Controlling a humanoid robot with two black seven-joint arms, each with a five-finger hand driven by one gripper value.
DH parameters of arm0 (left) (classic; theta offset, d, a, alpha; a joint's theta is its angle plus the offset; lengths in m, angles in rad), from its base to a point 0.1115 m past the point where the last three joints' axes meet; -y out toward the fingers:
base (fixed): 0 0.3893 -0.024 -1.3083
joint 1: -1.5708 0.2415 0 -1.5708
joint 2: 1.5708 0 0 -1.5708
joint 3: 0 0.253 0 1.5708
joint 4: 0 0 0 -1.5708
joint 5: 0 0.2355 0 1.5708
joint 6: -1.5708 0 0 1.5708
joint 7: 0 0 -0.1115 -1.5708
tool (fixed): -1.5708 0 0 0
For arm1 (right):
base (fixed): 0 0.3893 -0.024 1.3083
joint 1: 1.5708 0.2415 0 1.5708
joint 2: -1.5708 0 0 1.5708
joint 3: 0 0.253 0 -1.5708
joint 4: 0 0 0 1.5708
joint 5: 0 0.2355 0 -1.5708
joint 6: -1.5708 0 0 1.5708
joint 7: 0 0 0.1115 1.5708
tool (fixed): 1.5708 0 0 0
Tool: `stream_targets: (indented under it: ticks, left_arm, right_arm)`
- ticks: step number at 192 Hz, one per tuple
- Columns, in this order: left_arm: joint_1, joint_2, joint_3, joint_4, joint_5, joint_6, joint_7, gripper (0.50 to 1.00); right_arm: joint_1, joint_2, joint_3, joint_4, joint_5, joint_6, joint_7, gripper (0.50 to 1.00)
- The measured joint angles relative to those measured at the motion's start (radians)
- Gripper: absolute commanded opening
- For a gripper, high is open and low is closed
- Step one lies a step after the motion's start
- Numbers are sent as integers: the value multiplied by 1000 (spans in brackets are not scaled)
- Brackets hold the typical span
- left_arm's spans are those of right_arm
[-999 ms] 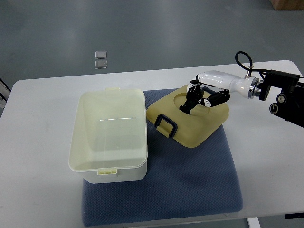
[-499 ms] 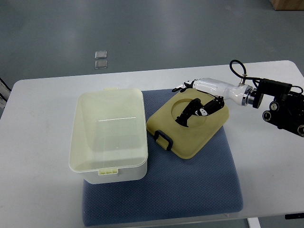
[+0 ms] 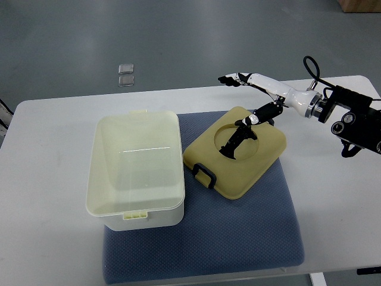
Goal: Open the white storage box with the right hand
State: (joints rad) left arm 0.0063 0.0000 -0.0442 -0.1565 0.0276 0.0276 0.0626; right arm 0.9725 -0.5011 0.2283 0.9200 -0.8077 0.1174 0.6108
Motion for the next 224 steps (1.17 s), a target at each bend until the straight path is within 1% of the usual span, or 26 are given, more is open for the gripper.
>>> stream_targets:
  ticks: [8,14,32,53,88,100,119,139,224]
  left_arm:
    - [0,0,0,0,0,0,0,1000]
    - [0,0,0,0,0,0,0,1000]
    - [0,0,0,0,0,0,0,1000]
    - [0,0,0,0,0,0,0,1000]
    - [0,0,0,0,0,0,0,1000]
    - [0,0,0,0,0,0,1,1000]
    - [0,0,0,0,0,0,1,1000]
    - [0,0,0,0,0,0,1,1000]
    - [0,0,0,0,0,0,1,1000]
  right_arm:
    - [-3,1,27,-11,110,53,0,919]
    - [-6,2,42,-17,183,79,0,919]
    - [-22,17,68,-34,399,117,0,921]
    - [-30,45,75,-53,616,119,0,921]
    - [-36,88,75,-135,883,82,0,924]
    - [-38,108,75,-176,948,77,-28,924]
    - [-41,138,74,-227,1023,54,-97,924]
    - [-54,152,72,-255,1049,50,-127,928]
    - [-97,211,76,-272,1042,36,-115,930]
